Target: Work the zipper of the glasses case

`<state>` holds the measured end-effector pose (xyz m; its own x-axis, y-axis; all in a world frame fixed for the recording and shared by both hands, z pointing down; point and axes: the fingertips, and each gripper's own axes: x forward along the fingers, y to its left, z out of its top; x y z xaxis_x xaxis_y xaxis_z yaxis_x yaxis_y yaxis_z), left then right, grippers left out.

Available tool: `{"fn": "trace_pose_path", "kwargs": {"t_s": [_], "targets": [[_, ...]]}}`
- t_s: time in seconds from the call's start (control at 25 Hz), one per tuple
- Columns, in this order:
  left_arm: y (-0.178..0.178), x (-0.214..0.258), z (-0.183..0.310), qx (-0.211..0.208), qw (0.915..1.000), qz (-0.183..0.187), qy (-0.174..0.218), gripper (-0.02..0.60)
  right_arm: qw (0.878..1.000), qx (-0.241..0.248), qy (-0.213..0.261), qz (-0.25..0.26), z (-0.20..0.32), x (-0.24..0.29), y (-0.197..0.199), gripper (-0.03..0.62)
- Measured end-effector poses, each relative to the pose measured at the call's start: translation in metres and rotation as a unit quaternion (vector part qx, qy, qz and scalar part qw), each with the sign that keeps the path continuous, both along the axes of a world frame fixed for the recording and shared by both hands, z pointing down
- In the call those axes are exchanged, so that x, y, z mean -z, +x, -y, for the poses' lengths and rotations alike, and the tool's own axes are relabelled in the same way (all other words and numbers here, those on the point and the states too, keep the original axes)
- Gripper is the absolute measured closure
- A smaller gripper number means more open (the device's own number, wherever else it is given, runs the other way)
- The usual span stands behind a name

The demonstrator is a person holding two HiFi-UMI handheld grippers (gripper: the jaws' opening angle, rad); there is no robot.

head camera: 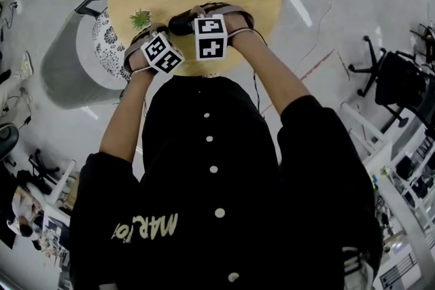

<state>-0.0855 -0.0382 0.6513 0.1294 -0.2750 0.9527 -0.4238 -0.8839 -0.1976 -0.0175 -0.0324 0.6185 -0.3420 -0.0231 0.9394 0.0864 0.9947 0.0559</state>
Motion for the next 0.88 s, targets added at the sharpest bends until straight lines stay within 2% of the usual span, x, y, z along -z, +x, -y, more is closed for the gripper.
{"fn": "trace_pose_path", "kwargs": {"t_s": [0.36,0.88], "targets": [[0.004,0.001,0.011,0.005,0.9998,0.018,0.009,0.577,1.000,0.019,0.021,0.010,-0.001,0.002,0.003,0.434],[0.006,-0.002,0.021,-0.056,0.9974,0.035,0.028,0.577,0.999,0.036,0.021,0.012,-0.001,0.001,0.002,0.434]]}}
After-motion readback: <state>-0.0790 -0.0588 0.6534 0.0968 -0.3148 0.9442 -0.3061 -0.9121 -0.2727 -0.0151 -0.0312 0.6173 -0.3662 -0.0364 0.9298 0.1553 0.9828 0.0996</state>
